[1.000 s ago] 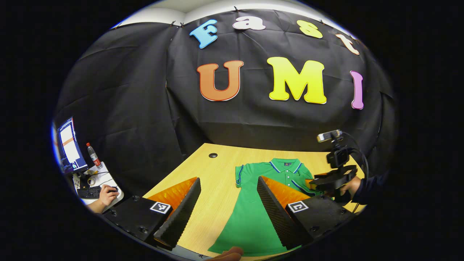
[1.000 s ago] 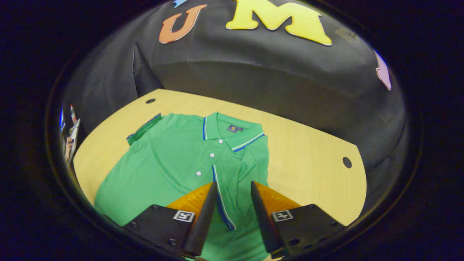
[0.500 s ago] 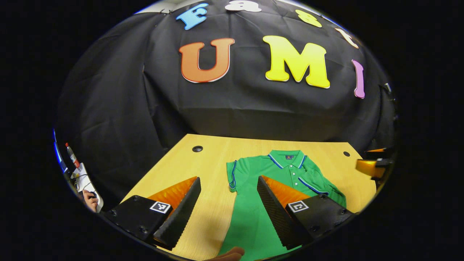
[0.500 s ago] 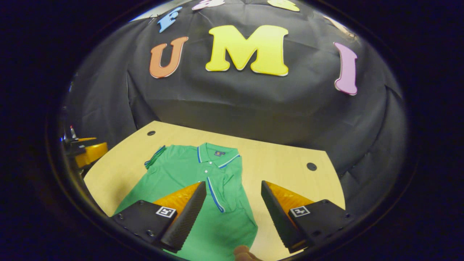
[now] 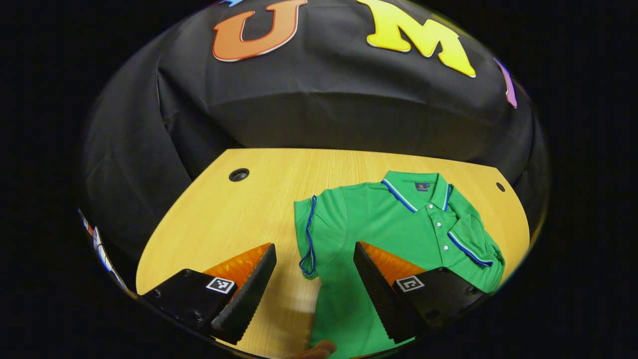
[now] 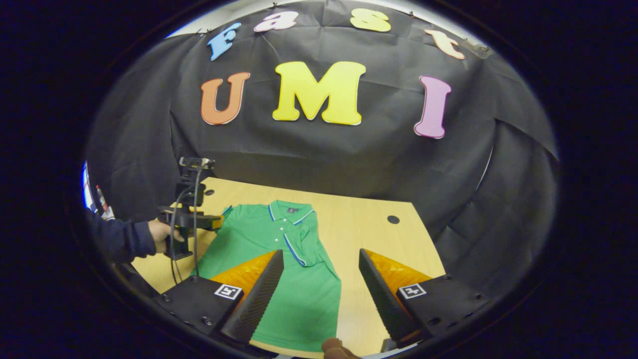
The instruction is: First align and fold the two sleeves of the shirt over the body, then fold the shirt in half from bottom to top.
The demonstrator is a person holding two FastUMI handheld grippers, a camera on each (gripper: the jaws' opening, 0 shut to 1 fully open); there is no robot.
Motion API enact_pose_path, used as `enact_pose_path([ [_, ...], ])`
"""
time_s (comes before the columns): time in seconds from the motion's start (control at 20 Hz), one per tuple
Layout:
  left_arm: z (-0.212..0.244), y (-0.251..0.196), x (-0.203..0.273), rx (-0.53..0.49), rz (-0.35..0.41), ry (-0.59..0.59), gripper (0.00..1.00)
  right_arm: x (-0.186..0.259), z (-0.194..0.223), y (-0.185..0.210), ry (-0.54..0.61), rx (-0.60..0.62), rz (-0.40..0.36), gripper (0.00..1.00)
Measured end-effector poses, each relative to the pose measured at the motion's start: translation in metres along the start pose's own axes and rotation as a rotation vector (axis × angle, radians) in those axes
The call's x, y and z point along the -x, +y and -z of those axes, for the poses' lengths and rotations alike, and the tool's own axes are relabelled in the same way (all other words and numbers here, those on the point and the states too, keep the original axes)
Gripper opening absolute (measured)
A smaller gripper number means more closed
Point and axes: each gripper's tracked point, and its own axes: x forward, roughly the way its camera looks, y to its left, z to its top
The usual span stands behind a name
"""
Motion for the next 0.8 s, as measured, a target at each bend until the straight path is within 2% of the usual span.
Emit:
enact_pose_path([
  [0.1,0.003,0.008,-0.023,0.003,-0.028,0.045,1.00,0.006,0.006,-0.008,0.002,0.017,0.043,0.96],
  [0.25,-0.001,0.012,-0.042,0.042,-0.038,0.083,0.96,0.014,0.021,-0.002,0.030,-0.035,0.067,0.98],
  [0.3,-0.004,0.014,-0.047,0.046,-0.043,0.080,0.98,0.015,0.023,-0.002,0.034,-0.055,0.073,0.98],
  [0.35,-0.007,0.016,-0.051,0.043,-0.046,0.081,0.89,0.015,0.027,-0.002,0.044,-0.071,0.081,0.96],
  [0.5,-0.008,0.012,-0.059,0.029,-0.018,0.112,0.81,0.012,0.036,0.001,0.077,-0.091,0.083,0.97],
  [0.6,-0.010,0.010,-0.061,0.023,-0.007,0.116,0.70,0.009,0.042,0.005,0.098,-0.098,0.076,0.97],
  [0.65,-0.012,0.011,-0.062,0.019,-0.013,0.113,0.62,0.008,0.045,0.006,0.107,-0.101,0.072,0.97],
  [0.7,-0.012,0.014,-0.064,0.017,-0.025,0.112,0.58,0.007,0.047,0.008,0.114,-0.105,0.067,0.97],
  [0.75,-0.011,0.015,-0.066,0.023,-0.031,0.116,0.45,0.007,0.049,0.010,0.120,-0.106,0.063,0.97],
  [0.8,-0.007,0.013,-0.068,0.029,-0.024,0.134,0.39,0.007,0.050,0.009,0.122,-0.104,0.063,0.96],
])
